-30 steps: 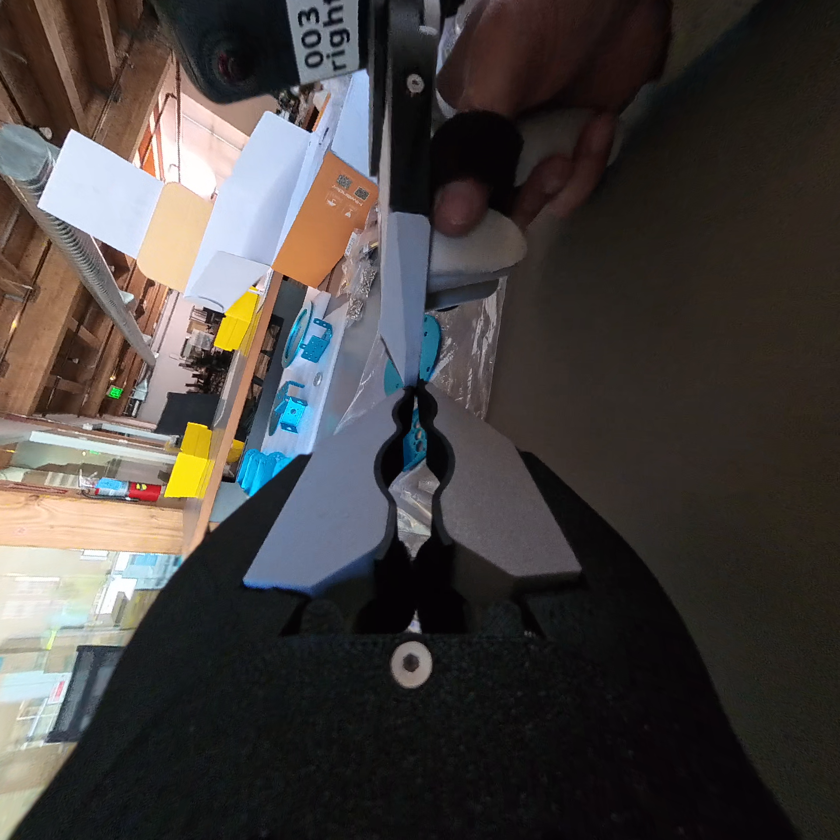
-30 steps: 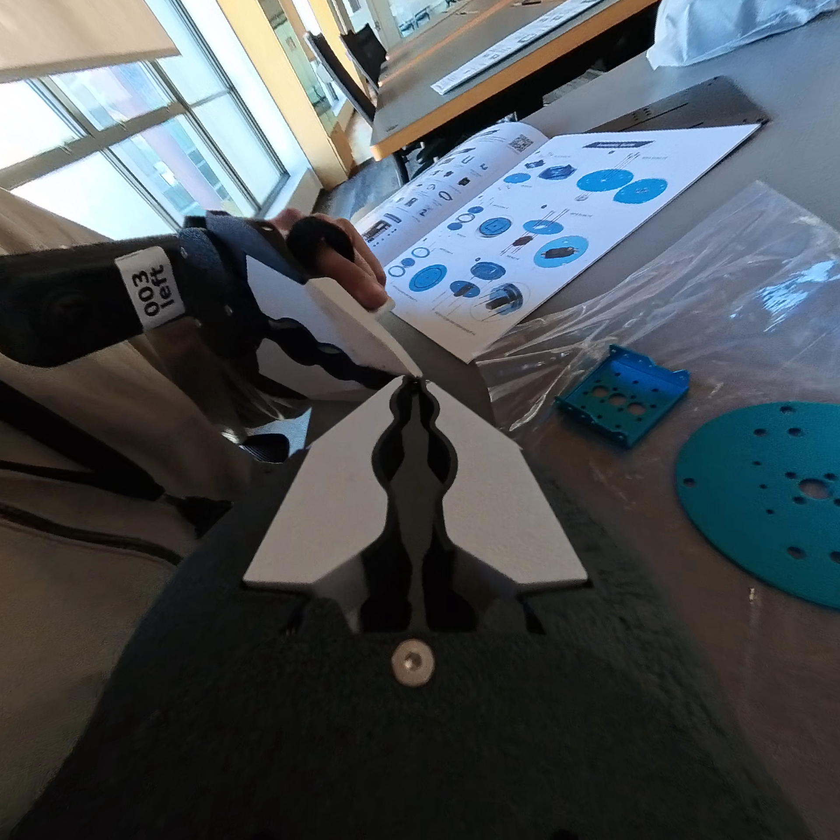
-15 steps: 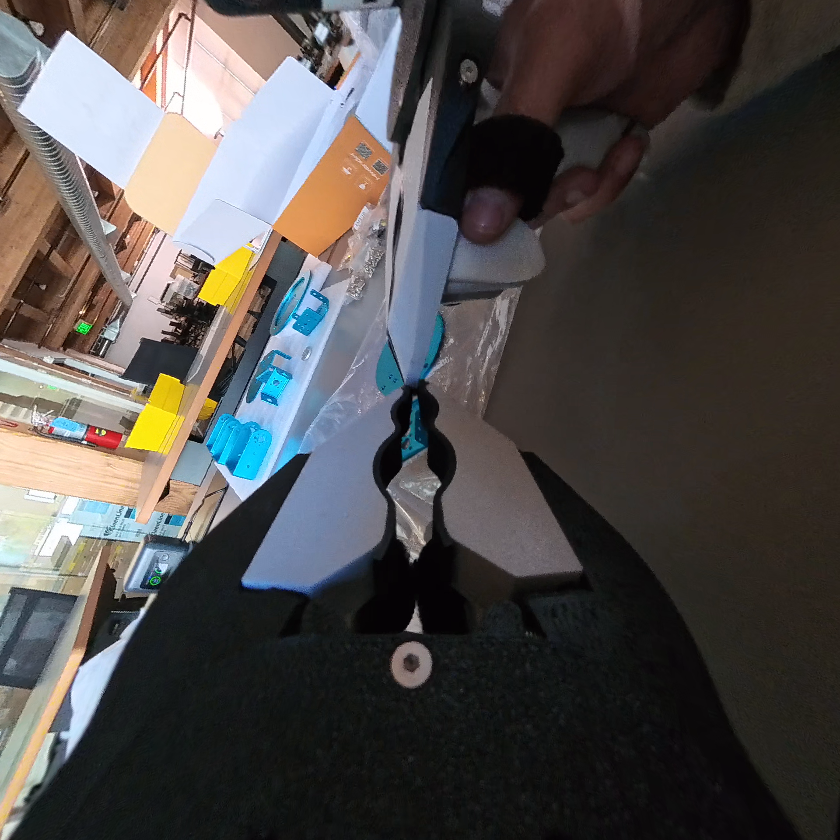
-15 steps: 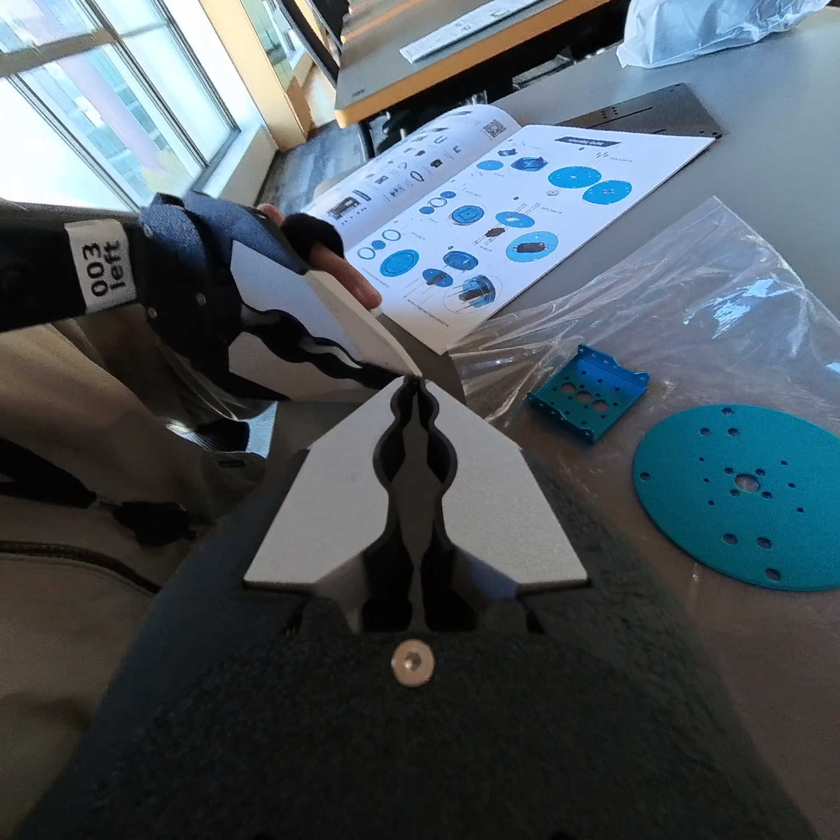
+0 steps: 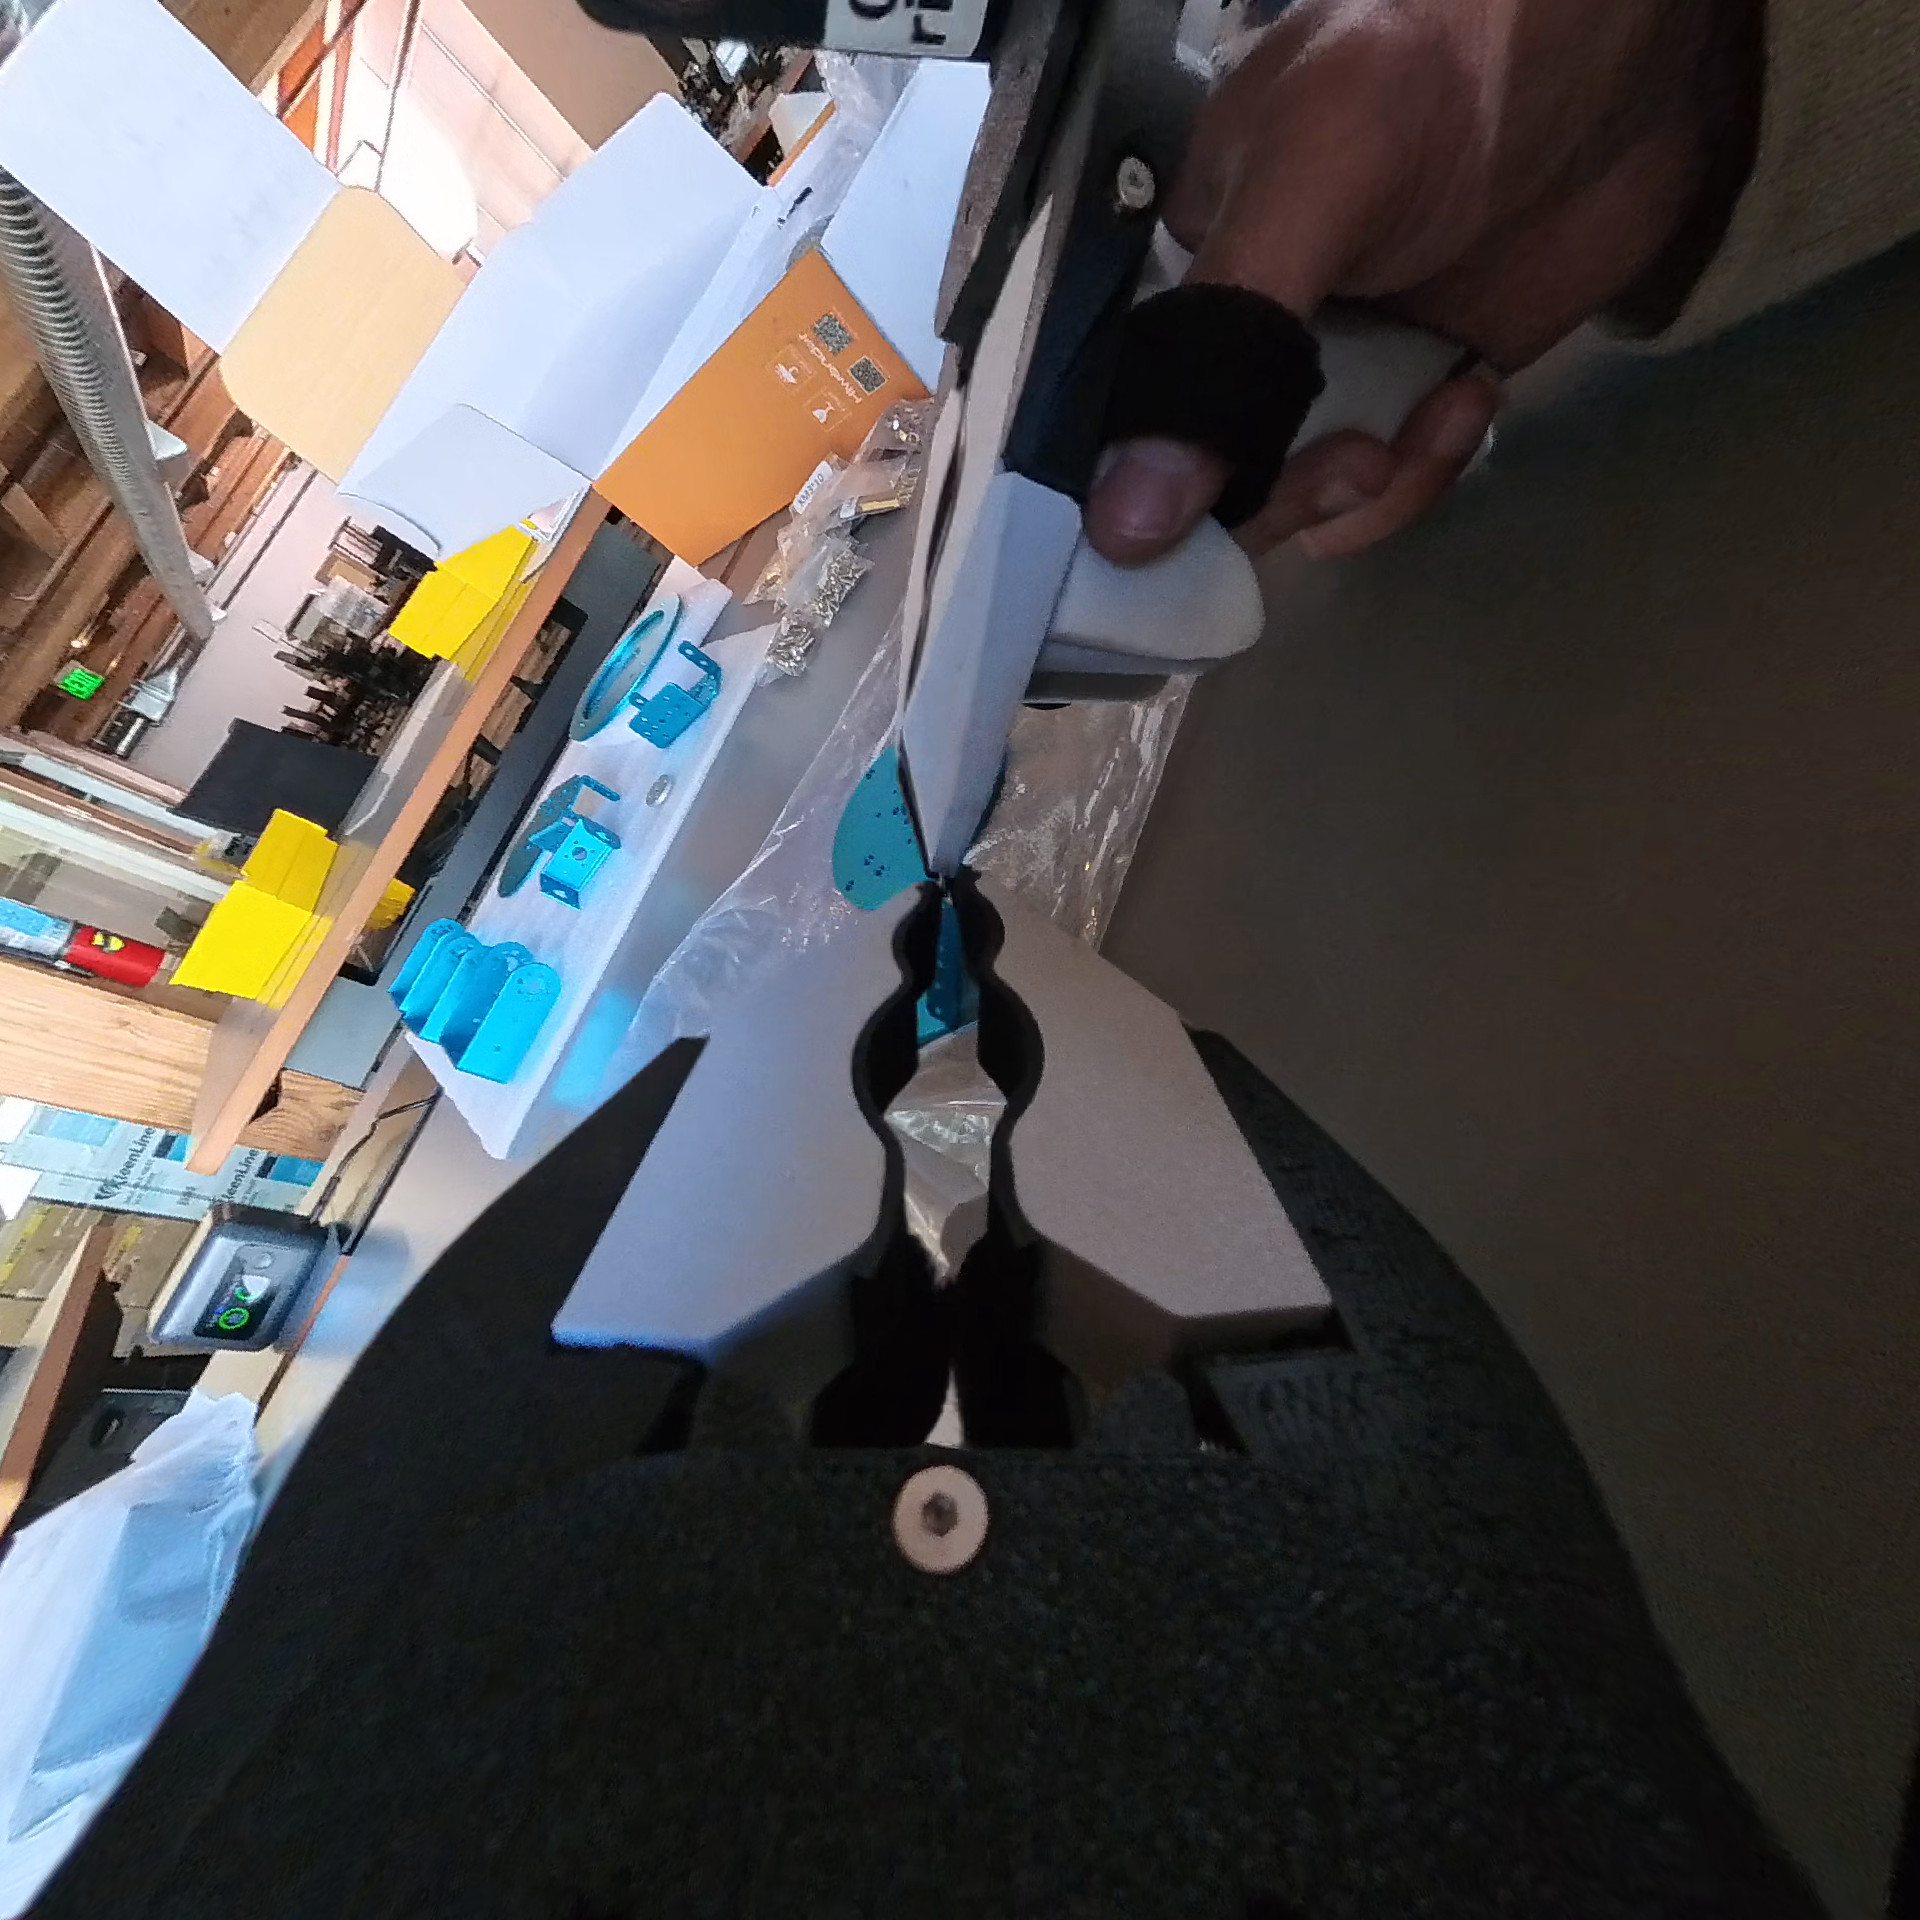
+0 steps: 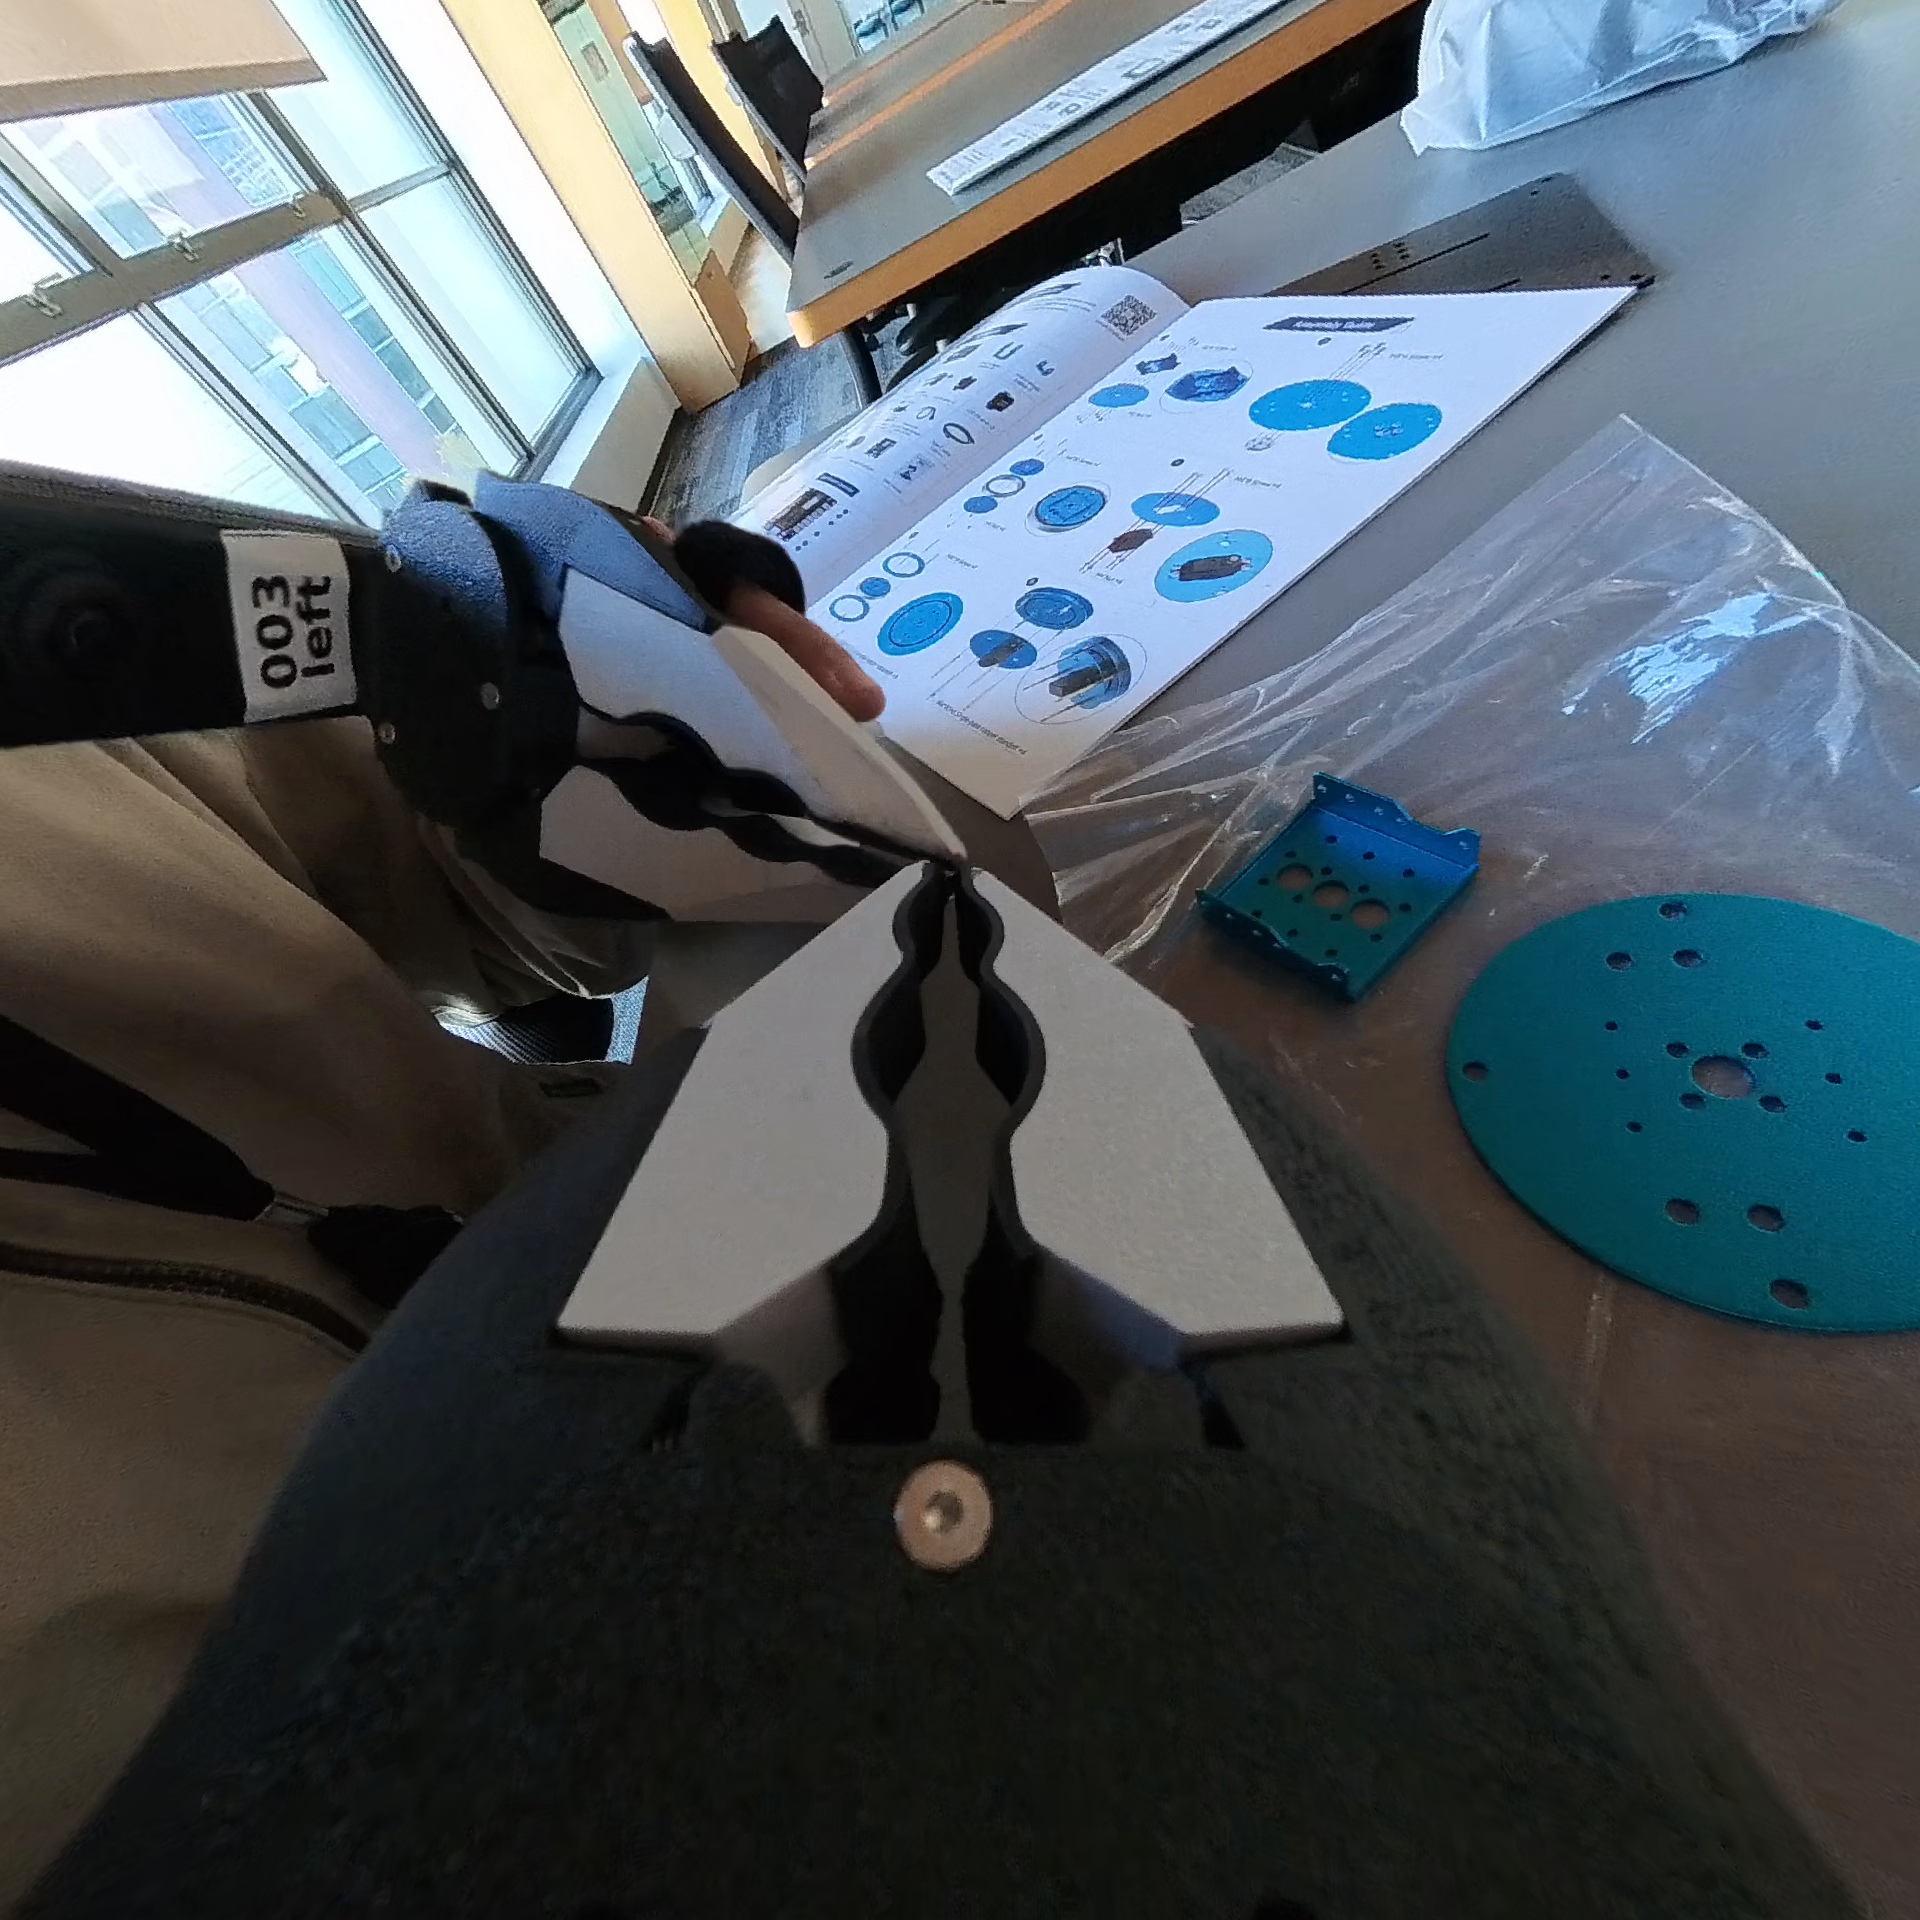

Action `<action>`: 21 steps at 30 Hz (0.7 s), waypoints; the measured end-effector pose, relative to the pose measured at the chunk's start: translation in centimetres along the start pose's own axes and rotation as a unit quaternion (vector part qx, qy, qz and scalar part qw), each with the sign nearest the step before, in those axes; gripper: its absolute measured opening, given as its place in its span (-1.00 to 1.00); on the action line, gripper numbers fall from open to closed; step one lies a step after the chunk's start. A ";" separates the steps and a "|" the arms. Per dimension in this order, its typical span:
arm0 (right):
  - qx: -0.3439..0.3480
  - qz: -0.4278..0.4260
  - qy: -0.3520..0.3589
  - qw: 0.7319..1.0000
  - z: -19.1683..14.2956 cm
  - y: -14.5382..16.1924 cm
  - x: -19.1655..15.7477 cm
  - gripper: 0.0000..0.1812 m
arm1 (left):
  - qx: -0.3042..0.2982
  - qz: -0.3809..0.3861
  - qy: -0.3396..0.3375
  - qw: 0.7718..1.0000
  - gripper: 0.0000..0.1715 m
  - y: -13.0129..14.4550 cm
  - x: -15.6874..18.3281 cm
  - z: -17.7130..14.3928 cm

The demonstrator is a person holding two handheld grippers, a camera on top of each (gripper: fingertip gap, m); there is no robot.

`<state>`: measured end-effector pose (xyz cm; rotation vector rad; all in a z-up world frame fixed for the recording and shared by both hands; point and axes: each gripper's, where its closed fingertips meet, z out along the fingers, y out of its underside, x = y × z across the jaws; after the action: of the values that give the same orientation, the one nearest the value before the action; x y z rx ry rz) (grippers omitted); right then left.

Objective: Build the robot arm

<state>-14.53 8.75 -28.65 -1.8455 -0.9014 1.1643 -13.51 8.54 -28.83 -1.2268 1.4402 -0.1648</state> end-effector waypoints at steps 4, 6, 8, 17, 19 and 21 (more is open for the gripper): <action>0.005 -0.003 -0.006 1.000 0.0 -0.1 -0.2 -0.99 | 0.008 -0.006 0.006 1.000 -0.99 -0.1 0.0 -0.1; 0.009 0.003 -0.013 1.000 0.0 -0.2 -0.3 -0.98 | 0.012 -0.003 0.004 1.000 -0.99 -0.2 0.0 -0.3; 0.013 0.010 -0.020 1.000 0.0 -0.3 -0.4 -0.98 | 0.016 0.001 -0.001 1.000 -0.99 -0.3 -0.1 -0.3; 0.012 0.007 0.000 1.000 -0.2 -0.4 0.3 -0.98 | 0.014 -0.022 0.004 1.000 -0.95 0.3 -0.1 -0.6; -0.006 -0.020 0.028 0.999 -0.5 -0.5 0.9 -0.99 | 0.013 -0.052 0.018 0.998 -0.94 0.7 -0.2 -0.8; -0.039 -0.064 0.062 0.995 -1.0 -1.1 1.8 -0.99 | 0.007 -0.107 0.038 0.994 -0.93 1.6 -0.6 -0.9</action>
<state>-13.12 10.60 -28.10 -1.8712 -0.9903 0.9369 -15.22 9.22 -29.28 -1.3748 1.3692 -0.3700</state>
